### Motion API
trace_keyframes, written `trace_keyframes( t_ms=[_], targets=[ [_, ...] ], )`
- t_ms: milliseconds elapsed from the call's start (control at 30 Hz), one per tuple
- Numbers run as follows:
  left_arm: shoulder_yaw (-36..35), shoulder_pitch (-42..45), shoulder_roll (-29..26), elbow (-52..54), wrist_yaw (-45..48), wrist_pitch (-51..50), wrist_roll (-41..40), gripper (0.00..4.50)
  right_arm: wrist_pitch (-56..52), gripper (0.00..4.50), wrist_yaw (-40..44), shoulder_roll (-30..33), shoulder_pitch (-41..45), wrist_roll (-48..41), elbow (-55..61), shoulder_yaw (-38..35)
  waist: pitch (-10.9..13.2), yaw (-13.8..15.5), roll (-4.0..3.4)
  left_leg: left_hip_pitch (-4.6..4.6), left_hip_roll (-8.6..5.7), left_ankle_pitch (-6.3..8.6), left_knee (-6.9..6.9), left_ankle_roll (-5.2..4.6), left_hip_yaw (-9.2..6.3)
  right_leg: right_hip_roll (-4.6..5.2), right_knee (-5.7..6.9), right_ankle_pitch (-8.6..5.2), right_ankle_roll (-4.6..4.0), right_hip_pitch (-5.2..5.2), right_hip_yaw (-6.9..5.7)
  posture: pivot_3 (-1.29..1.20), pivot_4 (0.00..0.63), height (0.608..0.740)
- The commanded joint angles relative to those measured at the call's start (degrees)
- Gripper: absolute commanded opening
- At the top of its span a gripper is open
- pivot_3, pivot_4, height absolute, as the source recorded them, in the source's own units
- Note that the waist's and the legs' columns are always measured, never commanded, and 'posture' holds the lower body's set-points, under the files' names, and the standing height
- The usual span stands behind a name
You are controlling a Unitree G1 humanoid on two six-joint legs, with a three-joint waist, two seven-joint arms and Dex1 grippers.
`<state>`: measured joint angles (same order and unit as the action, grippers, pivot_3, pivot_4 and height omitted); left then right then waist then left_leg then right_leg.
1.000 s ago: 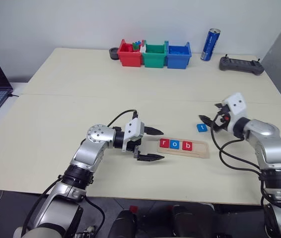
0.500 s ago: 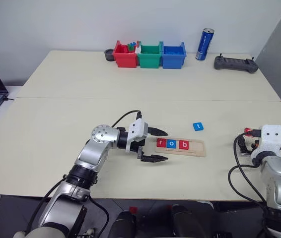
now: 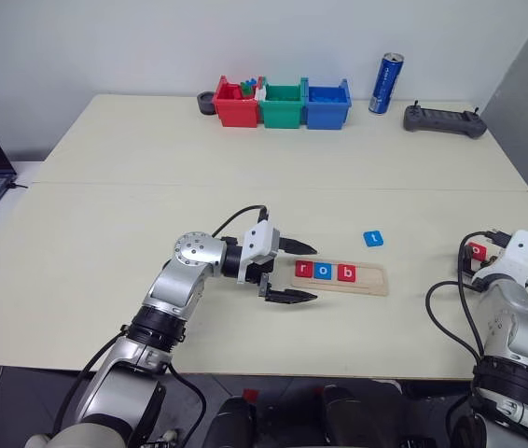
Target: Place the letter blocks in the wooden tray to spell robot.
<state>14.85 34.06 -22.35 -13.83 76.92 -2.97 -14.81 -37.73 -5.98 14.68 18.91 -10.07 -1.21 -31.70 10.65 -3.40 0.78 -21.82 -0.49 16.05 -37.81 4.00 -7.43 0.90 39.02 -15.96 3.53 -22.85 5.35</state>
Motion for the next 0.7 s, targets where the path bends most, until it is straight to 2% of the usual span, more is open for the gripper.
trace_keyframes(
  t_ms=[33,333,433,667,700],
  targets=[
    [-0.6,0.1,-0.4,1.8,-0.5,1.1,0.0,4.50,0.8,4.48,1.8,0.7,0.7,-1.3,-0.7,1.6,0.0,-0.1,0.00,0.00,0.00,0.00,0.00,0.00,0.00,0.00,0.00,0.00,0.00,0.00,0.00,0.00,0.150,0.740],
    [-0.7,-0.2,-0.5,2.1,-1.1,1.3,0.0,4.50,2.5,4.48,3.4,1.8,1.3,-1.5,-4.8,2.6,0.0,-0.4,0.00,0.02,0.03,0.00,-0.01,0.00,0.02,-0.03,0.01,0.00,0.00,0.01,0.02,0.00,0.150,0.740],
    [-0.7,0.0,-0.5,1.9,-1.3,1.4,0.0,4.50,3.4,3.92,3.3,2.1,0.8,-1.0,-5.3,2.7,0.0,-0.4,0.00,0.03,0.03,0.00,-0.01,0.00,0.01,-0.04,0.01,0.00,0.00,0.02,0.01,0.00,0.150,0.740],
    [-0.6,0.4,-0.3,1.3,-1.3,1.8,0.0,4.50,2.4,1.57,4.4,2.5,-1.3,-1.1,-2.3,4.0,0.0,-0.4,0.00,0.03,0.04,0.00,-0.01,0.00,0.01,-0.06,0.01,0.00,0.00,0.02,0.02,0.00,0.150,0.740],
    [-0.5,0.5,-0.2,1.3,-1.3,1.7,0.0,4.50,1.1,1.45,5.1,2.7,-2.1,-1.3,-0.4,4.8,0.0,-0.4,0.00,0.03,0.04,0.00,-0.01,0.00,0.00,-0.06,0.00,0.00,0.00,0.02,0.02,0.00,0.150,0.740]
  ],
)
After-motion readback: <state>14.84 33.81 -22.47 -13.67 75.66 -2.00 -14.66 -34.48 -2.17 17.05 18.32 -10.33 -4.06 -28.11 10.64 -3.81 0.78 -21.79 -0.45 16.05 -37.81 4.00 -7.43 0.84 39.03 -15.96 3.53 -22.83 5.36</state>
